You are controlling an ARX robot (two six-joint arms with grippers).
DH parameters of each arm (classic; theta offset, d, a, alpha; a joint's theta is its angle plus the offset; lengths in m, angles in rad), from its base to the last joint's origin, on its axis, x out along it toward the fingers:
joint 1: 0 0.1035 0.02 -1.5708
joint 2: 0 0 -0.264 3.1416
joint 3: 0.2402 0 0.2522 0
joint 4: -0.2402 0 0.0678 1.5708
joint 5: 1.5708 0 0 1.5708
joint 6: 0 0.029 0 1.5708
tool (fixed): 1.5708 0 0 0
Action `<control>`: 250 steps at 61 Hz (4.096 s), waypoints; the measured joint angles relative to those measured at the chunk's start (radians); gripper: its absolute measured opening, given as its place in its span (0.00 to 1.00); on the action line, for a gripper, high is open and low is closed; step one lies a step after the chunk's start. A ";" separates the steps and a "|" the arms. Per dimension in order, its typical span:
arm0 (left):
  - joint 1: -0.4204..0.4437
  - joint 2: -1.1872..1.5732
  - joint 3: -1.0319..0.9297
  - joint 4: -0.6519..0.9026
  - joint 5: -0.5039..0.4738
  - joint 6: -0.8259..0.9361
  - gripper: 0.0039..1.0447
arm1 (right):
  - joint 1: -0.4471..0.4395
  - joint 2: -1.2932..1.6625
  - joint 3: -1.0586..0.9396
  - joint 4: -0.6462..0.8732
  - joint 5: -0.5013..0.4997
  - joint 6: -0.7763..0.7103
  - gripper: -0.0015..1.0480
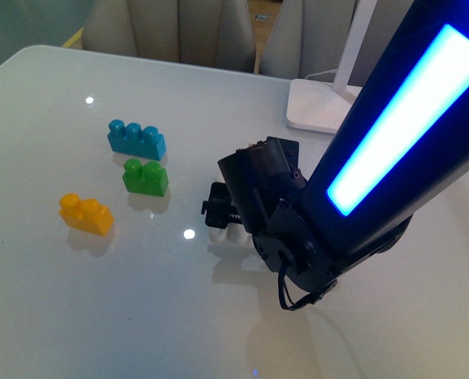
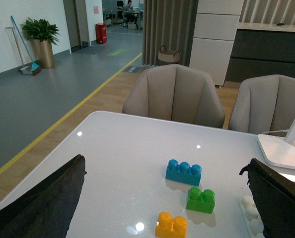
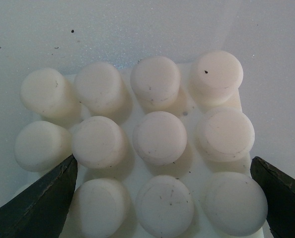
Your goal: Insert yellow block into base center
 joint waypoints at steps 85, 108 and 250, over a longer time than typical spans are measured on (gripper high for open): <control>0.000 0.000 0.000 0.000 0.000 0.000 0.93 | -0.067 -0.076 -0.098 0.132 -0.102 0.079 0.92; 0.000 0.000 0.000 0.000 0.000 0.000 0.93 | -0.187 -0.365 -0.333 0.271 -0.193 0.023 0.92; 0.000 0.000 0.000 -0.001 0.000 0.000 0.93 | -0.628 -2.436 -1.258 -0.288 -0.407 -0.572 0.02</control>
